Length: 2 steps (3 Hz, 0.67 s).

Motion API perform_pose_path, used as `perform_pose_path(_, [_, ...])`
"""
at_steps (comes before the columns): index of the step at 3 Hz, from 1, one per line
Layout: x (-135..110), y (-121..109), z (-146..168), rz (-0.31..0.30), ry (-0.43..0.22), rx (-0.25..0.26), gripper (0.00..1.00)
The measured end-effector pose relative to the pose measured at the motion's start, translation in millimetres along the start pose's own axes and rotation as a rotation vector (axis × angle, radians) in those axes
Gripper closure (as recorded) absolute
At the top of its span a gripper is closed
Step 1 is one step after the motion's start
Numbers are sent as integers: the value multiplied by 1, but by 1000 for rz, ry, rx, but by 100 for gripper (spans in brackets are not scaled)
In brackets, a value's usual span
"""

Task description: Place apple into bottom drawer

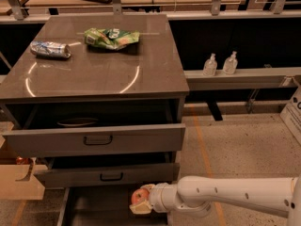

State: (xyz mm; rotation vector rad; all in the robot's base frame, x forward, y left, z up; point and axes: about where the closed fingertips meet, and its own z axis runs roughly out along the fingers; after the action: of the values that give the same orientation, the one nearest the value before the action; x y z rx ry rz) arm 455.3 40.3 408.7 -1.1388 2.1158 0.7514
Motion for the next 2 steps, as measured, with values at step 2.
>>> perform_pose_path(2, [39, 2, 47, -53, 28, 78, 100])
